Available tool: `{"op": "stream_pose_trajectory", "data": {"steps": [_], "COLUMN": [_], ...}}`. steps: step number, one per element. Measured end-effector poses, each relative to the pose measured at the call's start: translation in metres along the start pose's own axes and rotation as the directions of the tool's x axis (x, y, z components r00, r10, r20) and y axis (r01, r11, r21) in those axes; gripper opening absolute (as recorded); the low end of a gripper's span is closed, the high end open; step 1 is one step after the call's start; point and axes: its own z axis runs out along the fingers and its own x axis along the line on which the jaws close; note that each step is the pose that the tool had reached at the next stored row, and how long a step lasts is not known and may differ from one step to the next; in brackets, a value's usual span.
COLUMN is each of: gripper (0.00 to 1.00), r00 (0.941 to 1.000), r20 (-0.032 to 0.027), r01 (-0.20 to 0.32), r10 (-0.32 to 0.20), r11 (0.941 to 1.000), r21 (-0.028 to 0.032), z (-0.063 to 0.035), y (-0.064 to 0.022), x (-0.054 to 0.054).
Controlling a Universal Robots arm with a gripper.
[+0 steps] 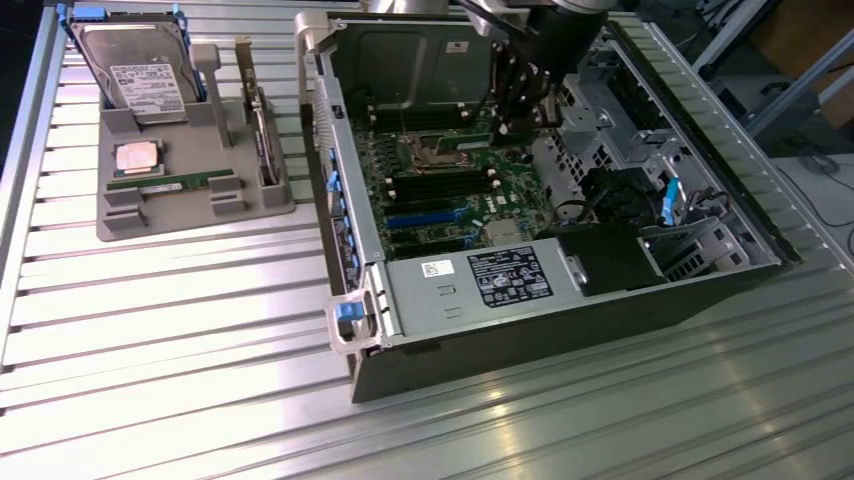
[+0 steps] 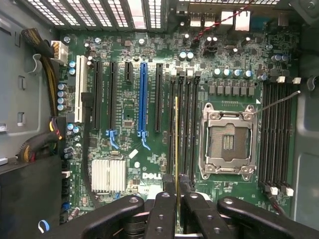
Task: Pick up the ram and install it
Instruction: 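Insert the ram into the slot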
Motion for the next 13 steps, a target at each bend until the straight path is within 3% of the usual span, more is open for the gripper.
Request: {"op": "stream_pose_trajectory", "data": {"steps": [8, 13], "gripper": [0.13, 0.13], "r00": [1.0, 0.9999], "r20": [-0.004, -0.01], "r01": [0.0, 0.0], "r10": [0.0, 0.0], "r11": [1.0, 1.0], "r21": [-0.0001, -0.0004], "z": [0.005, 0.0088], "y": [-0.0002, -0.0003], "x": [-0.0001, -0.0001]}}
